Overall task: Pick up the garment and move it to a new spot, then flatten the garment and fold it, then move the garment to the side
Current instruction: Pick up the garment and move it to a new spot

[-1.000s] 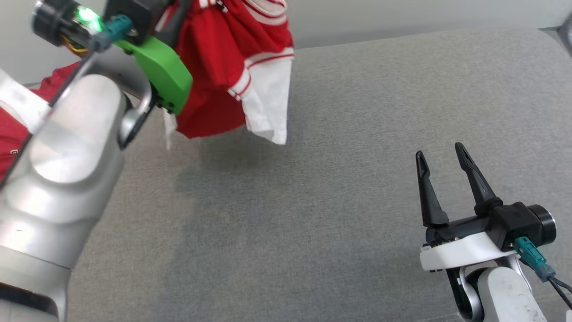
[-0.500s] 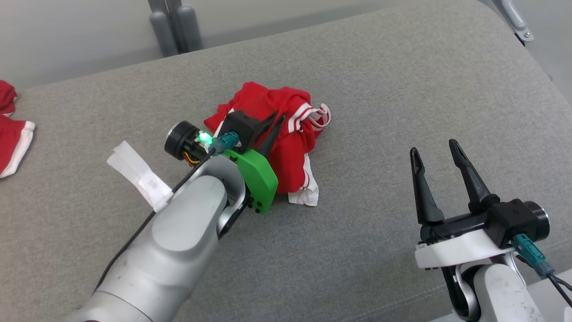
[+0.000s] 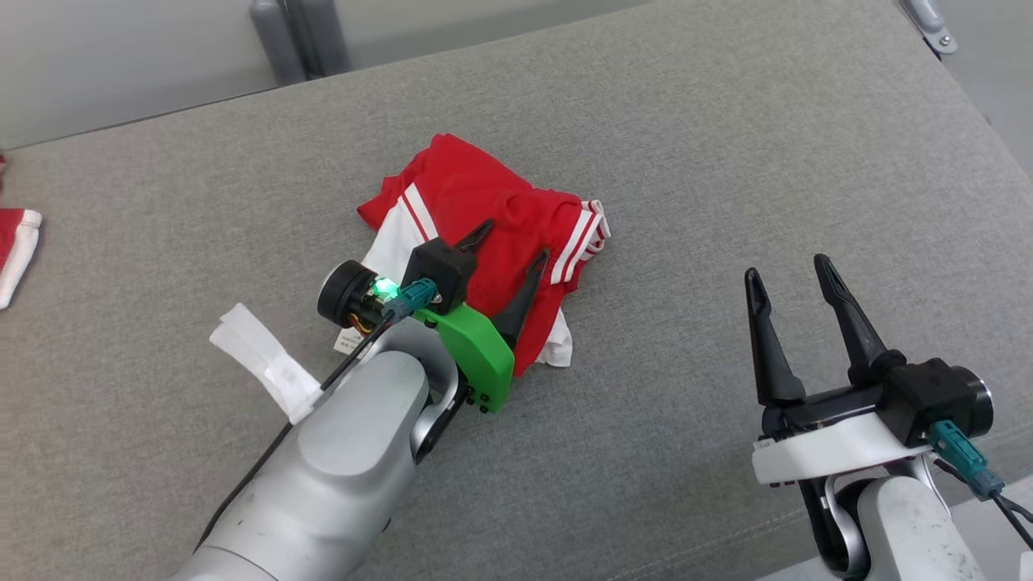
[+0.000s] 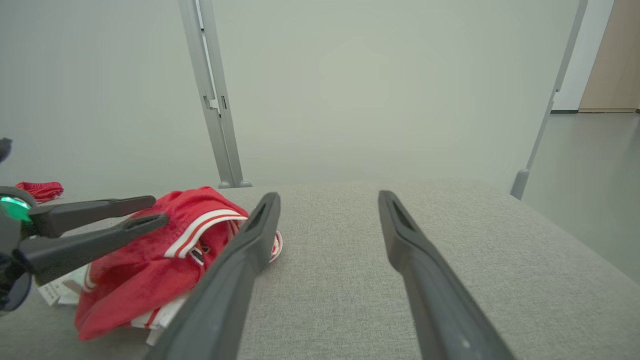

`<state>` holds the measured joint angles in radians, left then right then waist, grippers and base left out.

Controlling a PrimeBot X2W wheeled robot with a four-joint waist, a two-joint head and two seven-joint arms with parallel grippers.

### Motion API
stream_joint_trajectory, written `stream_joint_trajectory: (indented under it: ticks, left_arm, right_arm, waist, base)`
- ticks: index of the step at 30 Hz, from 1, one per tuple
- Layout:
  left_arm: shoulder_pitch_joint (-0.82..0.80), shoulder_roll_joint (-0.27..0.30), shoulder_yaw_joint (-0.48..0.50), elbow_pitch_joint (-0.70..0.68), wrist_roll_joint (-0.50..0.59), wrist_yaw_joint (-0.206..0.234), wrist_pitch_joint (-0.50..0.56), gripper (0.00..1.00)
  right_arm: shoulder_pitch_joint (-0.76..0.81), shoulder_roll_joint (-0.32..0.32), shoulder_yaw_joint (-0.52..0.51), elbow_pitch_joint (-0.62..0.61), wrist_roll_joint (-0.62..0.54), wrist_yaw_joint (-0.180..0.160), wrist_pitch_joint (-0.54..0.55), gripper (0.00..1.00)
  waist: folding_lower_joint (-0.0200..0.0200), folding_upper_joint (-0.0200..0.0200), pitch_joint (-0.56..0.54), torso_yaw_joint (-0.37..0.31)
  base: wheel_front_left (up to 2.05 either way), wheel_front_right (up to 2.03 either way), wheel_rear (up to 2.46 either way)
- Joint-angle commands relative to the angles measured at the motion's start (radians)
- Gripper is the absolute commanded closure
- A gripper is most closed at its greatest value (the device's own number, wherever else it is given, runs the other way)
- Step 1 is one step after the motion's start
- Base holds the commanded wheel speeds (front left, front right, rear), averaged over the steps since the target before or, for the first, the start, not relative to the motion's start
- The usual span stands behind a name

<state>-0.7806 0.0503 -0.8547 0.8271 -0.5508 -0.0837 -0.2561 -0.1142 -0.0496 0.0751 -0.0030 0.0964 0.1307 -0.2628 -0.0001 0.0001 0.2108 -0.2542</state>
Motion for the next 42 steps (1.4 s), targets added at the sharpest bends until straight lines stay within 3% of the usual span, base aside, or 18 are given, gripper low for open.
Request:
stream_joint_trajectory:
  ticks: [1,9,18,23,29,42]
  left_arm:
    - [0.022,0.001,0.005,-0.015,0.002,0.01,-0.007,0.0]
    - [0.132,0.04,0.104,-0.195,0.046,0.059,-0.008,0.0]
    - [0.374,0.088,0.247,-0.374,0.073,0.134,-0.008,0.0]
    - [0.526,0.097,0.364,-0.495,0.104,0.187,-0.008,0.0]
    - [0.684,0.087,0.478,-0.613,0.154,0.217,-0.009,0.0]
    - [0.821,0.044,0.619,-0.665,0.224,0.184,-0.009,0.0]
  right_arm:
    - [0.006,-0.002,0.0,0.004,-0.005,0.0,-0.003,0.0]
    - [0.031,-0.002,-0.009,0.015,-0.025,0.0,-0.003,0.0]
    - [0.071,-0.002,-0.024,0.037,-0.037,0.0,-0.003,0.0]
    - [0.093,-0.002,-0.035,0.052,-0.03,0.0,-0.003,0.0]
    - [0.118,-0.002,-0.052,0.058,-0.01,0.0,-0.003,0.0]
    - [0.142,-0.002,-0.059,0.078,0.008,0.0,-0.003,0.0]
  waist:
    - [0.0001,-0.0001,-0.025,0.031]
    - [0.0001,-0.0001,-0.09,0.104]
    - [0.0001,-0.0001,-0.159,0.171]
    - [0.0001,-0.0001,-0.19,0.197]
    - [0.0001,-0.0001,-0.213,0.217]
    - [0.0001,-0.0001,-0.228,0.236]
  base:
    - [0.0,0.0,0.0]
    - [0.0,0.0,0.0]
    - [0.0,0.0,0.0]
    - [0.0,0.0,0.0]
    - [0.0,0.0,0.0]
    - [0.0,0.0,0.0]
